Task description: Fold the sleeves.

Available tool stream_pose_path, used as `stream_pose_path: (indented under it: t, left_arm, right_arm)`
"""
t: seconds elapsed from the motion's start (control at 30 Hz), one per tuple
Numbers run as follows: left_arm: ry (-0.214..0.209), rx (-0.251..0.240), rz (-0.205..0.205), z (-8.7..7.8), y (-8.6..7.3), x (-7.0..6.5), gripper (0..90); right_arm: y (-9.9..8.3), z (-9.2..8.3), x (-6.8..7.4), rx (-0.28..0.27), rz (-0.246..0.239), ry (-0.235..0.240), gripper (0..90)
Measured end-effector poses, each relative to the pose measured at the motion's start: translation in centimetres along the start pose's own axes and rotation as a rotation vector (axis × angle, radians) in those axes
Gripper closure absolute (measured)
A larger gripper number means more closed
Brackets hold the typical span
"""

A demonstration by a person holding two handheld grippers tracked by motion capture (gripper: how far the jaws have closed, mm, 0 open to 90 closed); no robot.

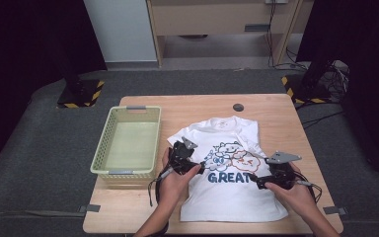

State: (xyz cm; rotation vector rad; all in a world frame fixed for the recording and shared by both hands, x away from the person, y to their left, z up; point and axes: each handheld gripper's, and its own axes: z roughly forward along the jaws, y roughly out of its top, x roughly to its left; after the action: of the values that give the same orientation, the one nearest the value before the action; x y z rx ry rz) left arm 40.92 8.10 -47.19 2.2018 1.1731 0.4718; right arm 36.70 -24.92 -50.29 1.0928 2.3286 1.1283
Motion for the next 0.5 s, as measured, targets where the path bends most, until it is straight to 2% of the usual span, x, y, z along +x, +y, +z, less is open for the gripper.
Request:
stream_pose_path:
  t: [0.2,0.4,0.5]
  left_arm:
    - [0.044,0.024,-0.026,1.6,1.0,1.2,15.5]
    - [0.122,0.017,-0.057,2.6,1.8,2.5,26.4]
    - [0.167,0.01,-0.081,3.1,2.4,3.2,28.6]
  right_arm:
    - [-1.1,-0.4,-0.5,0.013,0.021,-0.008,10.6]
    - [-2.0,-1.2,-1.0,0.022,0.049,-0.018,15.2]
    - [-2.3,-2.0,-1.3,0.026,0.043,-0.022,17.7]
